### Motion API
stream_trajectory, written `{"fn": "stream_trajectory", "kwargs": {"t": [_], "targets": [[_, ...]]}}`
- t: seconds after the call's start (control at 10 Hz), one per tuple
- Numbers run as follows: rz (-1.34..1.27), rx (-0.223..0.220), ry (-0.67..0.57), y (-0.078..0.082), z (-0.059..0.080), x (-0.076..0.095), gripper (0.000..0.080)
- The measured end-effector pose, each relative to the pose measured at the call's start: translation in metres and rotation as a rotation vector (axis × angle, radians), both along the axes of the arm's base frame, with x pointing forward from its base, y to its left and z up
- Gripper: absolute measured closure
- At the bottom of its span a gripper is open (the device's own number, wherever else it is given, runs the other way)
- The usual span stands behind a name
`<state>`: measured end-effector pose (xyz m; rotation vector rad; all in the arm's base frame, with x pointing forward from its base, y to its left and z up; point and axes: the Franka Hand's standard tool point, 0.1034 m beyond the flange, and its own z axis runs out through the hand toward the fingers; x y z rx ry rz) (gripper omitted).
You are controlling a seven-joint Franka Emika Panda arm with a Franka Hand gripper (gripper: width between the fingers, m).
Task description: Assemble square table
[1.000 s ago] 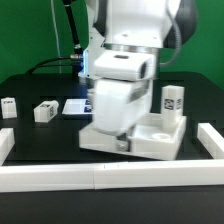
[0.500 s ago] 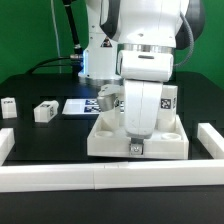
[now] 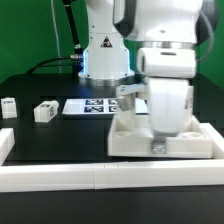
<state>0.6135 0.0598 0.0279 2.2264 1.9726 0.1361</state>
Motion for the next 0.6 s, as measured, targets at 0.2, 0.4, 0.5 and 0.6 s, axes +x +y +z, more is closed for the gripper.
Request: {"fn": "stream_trajectory", "kwargs": {"t": [0.2,0.4,0.5,0.6], "targets": [[0.023,-0.010,-0.004,0.002,0.000,0.006,0.0738],[0.024,-0.023,0.019,-0.001,-0.006,0.015,0.0738],[0.020,-0.028,0.030,-0.002,-0.009,0.019,0.0738],[0.015,-0.036,0.054,-0.004,-0.014,0.019,0.0738]]}}
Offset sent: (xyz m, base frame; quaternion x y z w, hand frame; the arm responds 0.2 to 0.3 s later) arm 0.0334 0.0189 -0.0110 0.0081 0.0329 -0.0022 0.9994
